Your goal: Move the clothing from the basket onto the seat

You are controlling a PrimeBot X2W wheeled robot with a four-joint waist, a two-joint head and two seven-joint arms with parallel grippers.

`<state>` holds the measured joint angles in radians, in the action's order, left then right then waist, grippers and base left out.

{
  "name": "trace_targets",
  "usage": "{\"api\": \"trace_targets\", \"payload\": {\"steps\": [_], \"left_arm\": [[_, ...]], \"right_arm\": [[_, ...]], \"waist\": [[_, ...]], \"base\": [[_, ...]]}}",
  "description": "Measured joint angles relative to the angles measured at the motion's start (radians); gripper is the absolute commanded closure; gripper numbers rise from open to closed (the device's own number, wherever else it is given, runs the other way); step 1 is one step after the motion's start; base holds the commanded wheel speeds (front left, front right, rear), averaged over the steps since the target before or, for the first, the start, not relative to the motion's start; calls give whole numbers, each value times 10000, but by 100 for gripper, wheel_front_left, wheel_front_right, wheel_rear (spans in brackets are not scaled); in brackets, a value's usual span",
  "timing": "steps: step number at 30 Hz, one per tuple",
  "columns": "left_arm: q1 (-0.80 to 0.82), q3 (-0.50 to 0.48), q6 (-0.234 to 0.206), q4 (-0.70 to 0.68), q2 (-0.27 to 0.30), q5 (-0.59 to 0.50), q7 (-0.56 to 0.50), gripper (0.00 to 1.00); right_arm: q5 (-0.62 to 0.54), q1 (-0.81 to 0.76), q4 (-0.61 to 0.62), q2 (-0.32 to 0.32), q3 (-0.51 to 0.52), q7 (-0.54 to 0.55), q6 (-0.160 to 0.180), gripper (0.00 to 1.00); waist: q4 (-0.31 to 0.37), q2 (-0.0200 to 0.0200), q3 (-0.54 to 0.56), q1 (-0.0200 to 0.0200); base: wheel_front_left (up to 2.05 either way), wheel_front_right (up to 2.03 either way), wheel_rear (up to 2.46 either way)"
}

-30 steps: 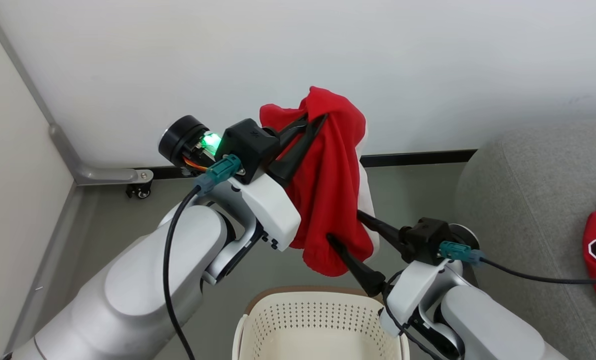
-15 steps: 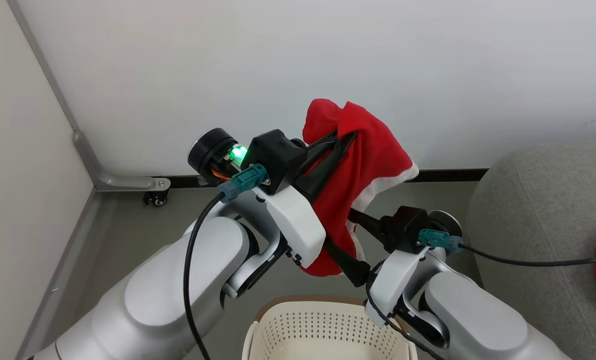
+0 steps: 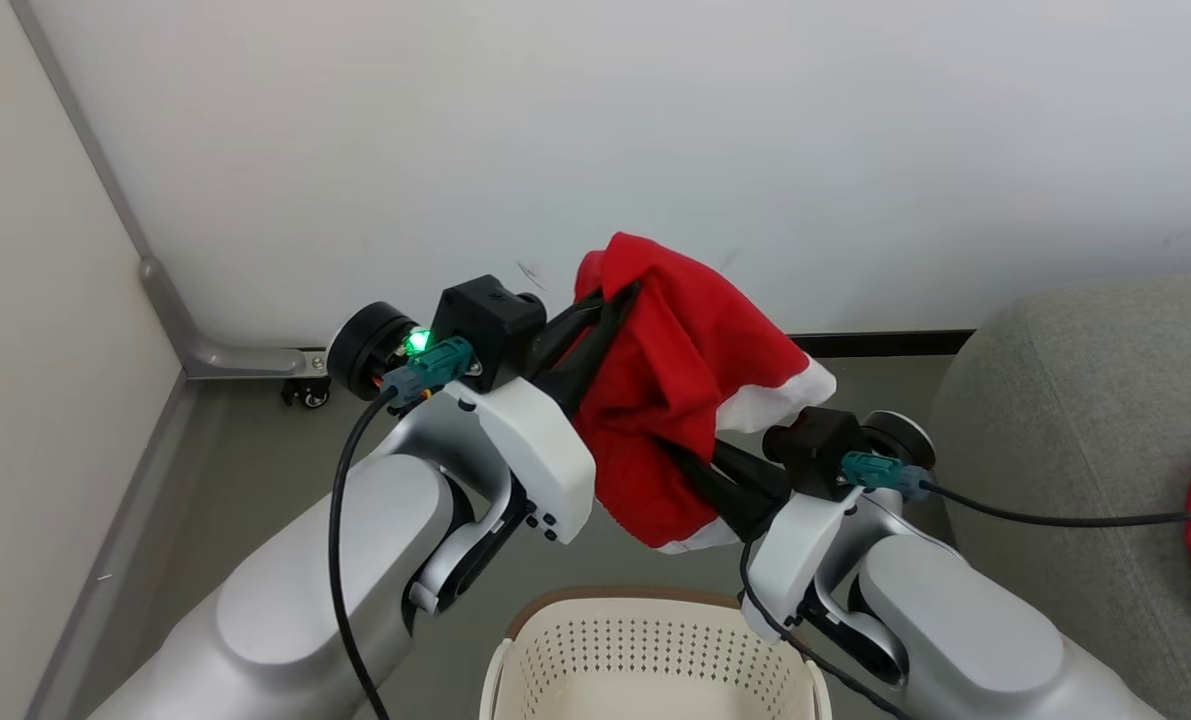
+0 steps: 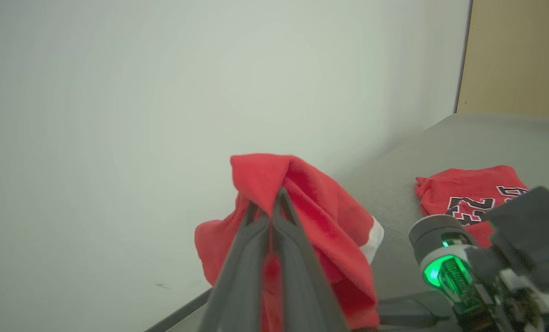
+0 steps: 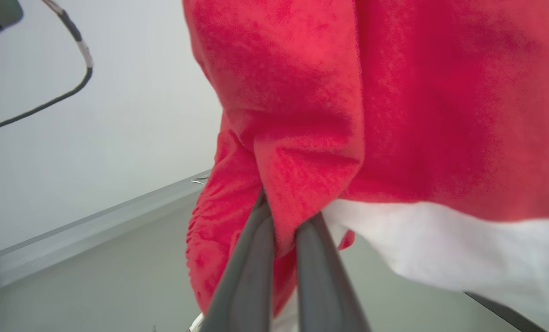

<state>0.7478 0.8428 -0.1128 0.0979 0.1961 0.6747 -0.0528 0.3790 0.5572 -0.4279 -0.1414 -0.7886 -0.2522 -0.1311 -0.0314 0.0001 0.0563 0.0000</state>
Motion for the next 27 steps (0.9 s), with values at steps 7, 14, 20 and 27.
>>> {"api": "trace_targets", "payload": {"steps": [7,14,20,27], "left_arm": [[-501,-259,-94,464,265,226,109,100],[-1124,-433,-167,704,337,462,399,84],[-1461,-506,-44,616,173,811,853,0],[-1801,-665,117,491,313,834,1417,0]], "right_arm": [[109,-452,234,-546,694,0,0,100],[261,-663,731,-1005,2337,0,0,100],[259,-960,1083,-1185,3638,0,-8,100],[84,-1362,1229,-1829,4907,0,0,100]], "waist": [[247,0,-84,0],[575,0,-178,0],[845,0,-253,0],[1055,0,-307,0]], "base": [[0,0,0],[0,0,0],[0,0,0],[0,0,0]]}}
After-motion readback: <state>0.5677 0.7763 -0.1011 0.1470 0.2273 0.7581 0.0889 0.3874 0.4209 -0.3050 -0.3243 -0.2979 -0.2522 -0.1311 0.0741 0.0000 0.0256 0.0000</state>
